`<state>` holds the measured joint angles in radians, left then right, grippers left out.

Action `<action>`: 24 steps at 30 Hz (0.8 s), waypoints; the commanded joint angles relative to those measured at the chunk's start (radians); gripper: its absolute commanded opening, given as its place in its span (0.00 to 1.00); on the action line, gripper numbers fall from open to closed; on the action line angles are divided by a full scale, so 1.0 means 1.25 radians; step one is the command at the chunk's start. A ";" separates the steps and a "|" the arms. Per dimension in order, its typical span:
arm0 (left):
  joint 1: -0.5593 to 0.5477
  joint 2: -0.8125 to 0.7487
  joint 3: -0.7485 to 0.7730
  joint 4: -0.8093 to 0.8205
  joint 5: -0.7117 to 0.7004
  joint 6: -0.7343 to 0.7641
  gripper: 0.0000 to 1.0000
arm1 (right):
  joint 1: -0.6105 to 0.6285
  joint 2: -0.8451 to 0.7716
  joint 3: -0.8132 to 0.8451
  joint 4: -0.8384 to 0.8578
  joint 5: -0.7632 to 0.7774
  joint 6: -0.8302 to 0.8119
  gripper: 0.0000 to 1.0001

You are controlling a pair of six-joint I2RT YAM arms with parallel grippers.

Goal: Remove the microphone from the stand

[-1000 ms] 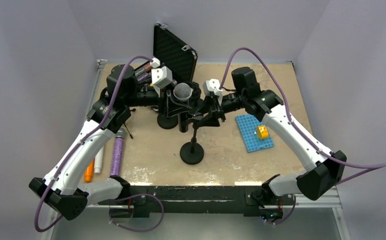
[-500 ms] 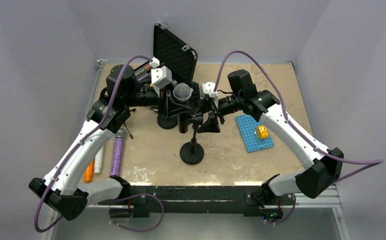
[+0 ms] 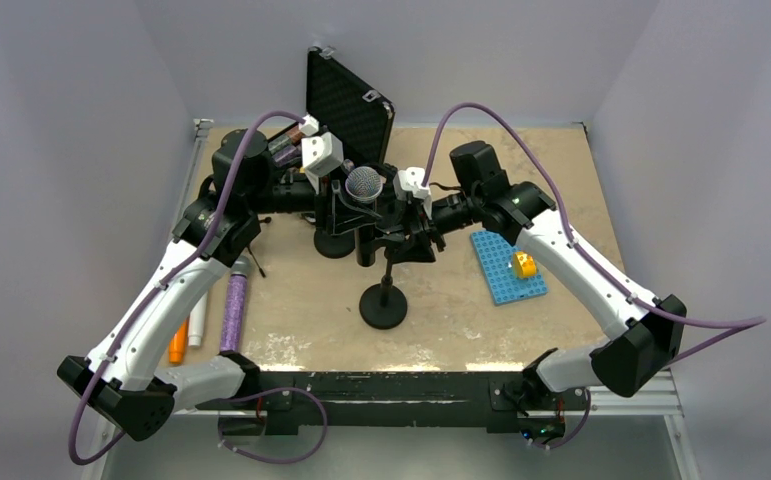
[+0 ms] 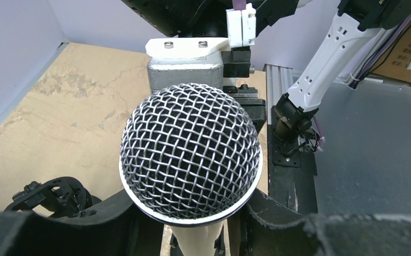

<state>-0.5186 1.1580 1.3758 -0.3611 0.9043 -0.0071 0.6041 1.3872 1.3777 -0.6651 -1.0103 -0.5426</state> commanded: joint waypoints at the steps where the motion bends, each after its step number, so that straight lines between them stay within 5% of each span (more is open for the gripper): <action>1: -0.002 -0.029 -0.004 0.052 0.014 -0.017 0.00 | 0.004 -0.028 0.029 0.024 0.014 0.015 0.45; 4: -0.002 -0.028 -0.005 0.054 0.014 -0.018 0.00 | 0.004 -0.028 0.027 0.025 0.016 0.015 0.02; 12: 0.001 -0.029 0.042 0.048 0.001 -0.014 0.00 | 0.004 -0.021 0.016 0.037 0.018 0.035 0.00; 24: 0.047 -0.015 0.304 -0.029 -0.029 0.014 0.00 | 0.003 -0.016 0.008 0.045 0.032 0.040 0.00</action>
<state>-0.4828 1.1519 1.6321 -0.4393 0.8810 -0.0055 0.6052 1.3827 1.3777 -0.6247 -0.9821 -0.5129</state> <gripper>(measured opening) 0.446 0.408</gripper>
